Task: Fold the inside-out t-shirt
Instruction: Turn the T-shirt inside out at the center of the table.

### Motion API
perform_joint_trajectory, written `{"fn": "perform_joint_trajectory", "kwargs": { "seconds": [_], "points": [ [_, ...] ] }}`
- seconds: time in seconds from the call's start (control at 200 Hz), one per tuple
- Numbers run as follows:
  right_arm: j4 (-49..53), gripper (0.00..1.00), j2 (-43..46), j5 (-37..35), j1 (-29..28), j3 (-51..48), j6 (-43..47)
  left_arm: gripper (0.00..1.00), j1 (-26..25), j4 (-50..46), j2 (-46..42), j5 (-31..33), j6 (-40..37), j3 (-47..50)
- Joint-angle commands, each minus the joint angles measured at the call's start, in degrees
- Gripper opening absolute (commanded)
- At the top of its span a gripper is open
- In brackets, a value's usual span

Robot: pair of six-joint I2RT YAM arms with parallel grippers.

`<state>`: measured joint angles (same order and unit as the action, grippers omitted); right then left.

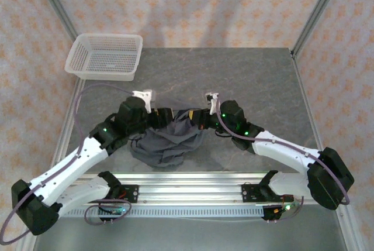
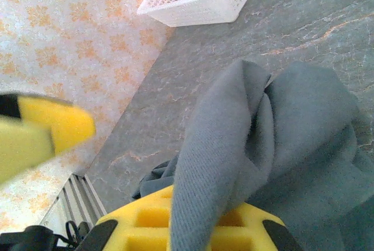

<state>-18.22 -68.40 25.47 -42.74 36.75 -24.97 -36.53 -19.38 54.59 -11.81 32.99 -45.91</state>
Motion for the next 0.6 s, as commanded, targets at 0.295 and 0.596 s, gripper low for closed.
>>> {"fn": "perform_joint_trajectory", "kwargs": {
  "seconds": [0.295,0.596],
  "points": [
    [-0.86,0.00,-0.71,1.71,0.29,2.41,-1.86,0.45,-3.13,10.63,15.92,-3.51,-0.47,1.12],
    [5.81,0.00,2.03,-12.79,4.93,-2.52,-8.94,0.00,1.28,9.49,7.54,-8.13,4.12,0.25]
  ]
}}
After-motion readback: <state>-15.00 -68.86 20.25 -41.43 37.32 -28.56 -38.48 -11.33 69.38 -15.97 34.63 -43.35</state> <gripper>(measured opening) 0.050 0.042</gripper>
